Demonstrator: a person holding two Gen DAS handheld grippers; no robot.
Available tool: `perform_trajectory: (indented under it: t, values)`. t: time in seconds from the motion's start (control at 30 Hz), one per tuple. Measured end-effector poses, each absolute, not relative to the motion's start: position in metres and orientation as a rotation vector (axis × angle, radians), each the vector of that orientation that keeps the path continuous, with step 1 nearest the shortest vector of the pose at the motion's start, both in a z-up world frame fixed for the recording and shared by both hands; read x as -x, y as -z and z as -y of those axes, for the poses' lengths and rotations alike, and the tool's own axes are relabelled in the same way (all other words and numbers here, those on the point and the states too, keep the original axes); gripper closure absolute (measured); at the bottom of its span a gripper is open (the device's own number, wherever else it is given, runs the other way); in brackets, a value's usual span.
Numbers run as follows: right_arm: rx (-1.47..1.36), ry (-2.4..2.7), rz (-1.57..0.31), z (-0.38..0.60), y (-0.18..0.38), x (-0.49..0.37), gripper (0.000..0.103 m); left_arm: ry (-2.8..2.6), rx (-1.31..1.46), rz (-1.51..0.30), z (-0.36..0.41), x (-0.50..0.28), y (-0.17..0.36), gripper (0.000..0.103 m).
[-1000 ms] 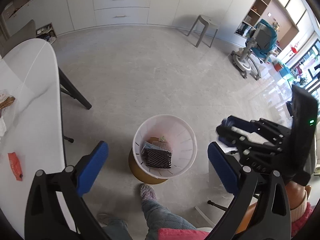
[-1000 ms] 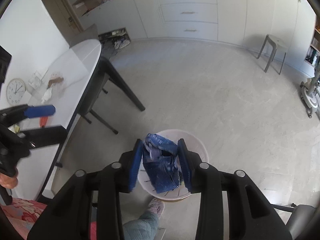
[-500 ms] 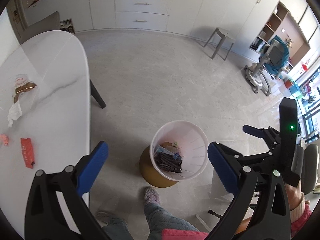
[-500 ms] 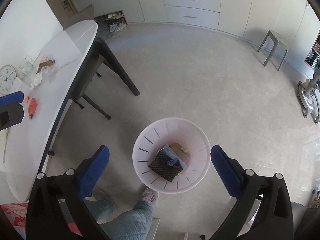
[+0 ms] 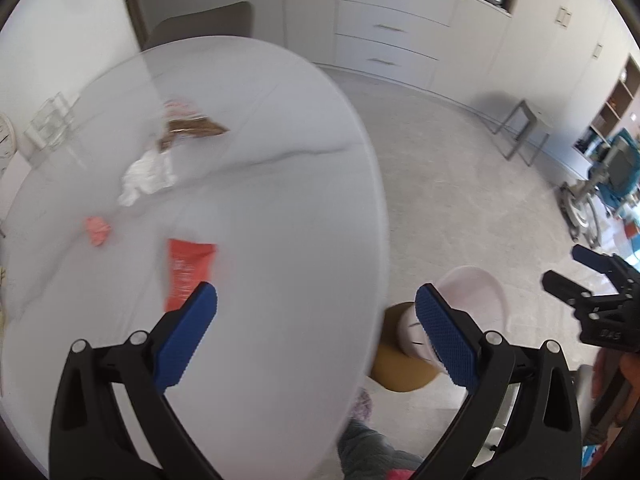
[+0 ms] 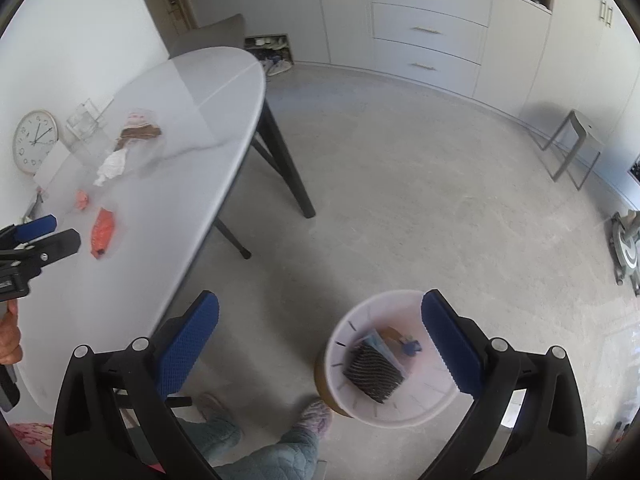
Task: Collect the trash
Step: 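Move both open tools back over the table, then grasp the red printed snack packet with the left tool, then grasp the clear bag with brown contents with the right tool while the left holds the packet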
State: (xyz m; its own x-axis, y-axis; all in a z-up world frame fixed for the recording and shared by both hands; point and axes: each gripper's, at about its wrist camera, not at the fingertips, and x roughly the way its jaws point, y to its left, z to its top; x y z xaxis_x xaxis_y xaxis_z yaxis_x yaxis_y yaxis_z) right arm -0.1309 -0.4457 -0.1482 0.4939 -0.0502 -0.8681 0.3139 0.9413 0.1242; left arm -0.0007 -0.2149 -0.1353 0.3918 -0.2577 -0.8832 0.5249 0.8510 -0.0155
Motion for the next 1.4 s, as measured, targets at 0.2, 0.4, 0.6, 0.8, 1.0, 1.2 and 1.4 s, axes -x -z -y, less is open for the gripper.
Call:
perform_trajectory:
  t: [0.2, 0.4, 0.6, 0.8, 1.0, 1.2, 1.4]
  values:
    - [-0.273, 0.181, -1.020, 0.403, 0.141, 0.093, 0.002, 0.470, -0.253, -1.063, 0.174, -0.044, 0.159, 0.008]
    - [-0.236, 0.129, -1.005, 0.371, 0.128, 0.058, 0.002, 0.542, -0.293, -1.073, 0.161, -0.068, 0.187, 0.008]
    - [-0.210, 0.080, -1.007, 0.352, 0.125, 0.021, 0.002, 0.569, -0.353, -1.121, 0.163, -0.086, 0.213, 0.022]
    - [-0.189, 0.039, -1.012, 0.340, 0.126, -0.014, 0.002, 0.601, -0.393, -1.143, 0.167, -0.096, 0.228, 0.038]
    - [-0.170, -0.018, -1.025, 0.329, 0.133, -0.054, 0.002, 0.626, -0.390, -1.145, 0.168, -0.101, 0.232, 0.050]
    - [-0.096, -0.119, -1.036, 0.309, 0.145, -0.104, 0.002, 0.611, -0.330, -1.144, 0.152, -0.116, 0.218, 0.054]
    - [0.081, -0.307, -1.053, 0.277, 0.159, -0.157, 0.002, 0.537, -0.260, -1.137, 0.125, -0.140, 0.191, 0.054]
